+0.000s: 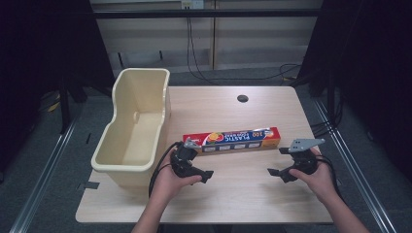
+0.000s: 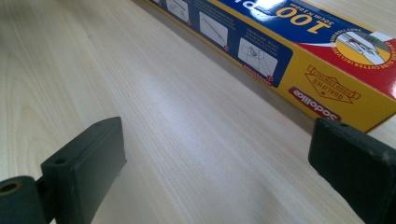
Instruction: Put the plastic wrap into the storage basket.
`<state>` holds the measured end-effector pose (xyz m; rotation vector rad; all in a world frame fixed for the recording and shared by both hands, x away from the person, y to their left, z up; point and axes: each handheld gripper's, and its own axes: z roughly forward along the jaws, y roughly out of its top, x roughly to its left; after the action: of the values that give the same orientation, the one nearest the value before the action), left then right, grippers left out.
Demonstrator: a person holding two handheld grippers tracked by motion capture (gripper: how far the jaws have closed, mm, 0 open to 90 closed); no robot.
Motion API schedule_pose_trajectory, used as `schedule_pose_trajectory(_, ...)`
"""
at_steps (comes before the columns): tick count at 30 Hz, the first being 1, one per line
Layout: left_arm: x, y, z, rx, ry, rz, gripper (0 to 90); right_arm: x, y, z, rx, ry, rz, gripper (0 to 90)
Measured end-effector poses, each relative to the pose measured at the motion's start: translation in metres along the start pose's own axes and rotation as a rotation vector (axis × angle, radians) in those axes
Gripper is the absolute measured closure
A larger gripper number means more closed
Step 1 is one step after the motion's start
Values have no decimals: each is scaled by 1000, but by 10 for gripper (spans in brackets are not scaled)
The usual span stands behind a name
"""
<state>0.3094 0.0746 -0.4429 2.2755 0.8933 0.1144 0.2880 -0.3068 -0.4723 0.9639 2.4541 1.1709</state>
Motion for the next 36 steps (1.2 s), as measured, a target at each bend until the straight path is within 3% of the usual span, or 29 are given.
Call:
schedule_pose_trajectory(7,-1,4,4,7,-29,5,12,1,-3,-4,1,-10,2,37)
schedule_pose_trajectory(9,1,8,5,17,-28,24,15,0,-4,-4,-4,-8,9,37)
schedule_pose_trajectory(25,5,52,29,15,-60,76,24,-1,-5,-6,-16,3,21,37)
schedule_pose_trajectory(36,11,78,48,11,-45,115,25,-3,-6,-6,-23,12,24,38)
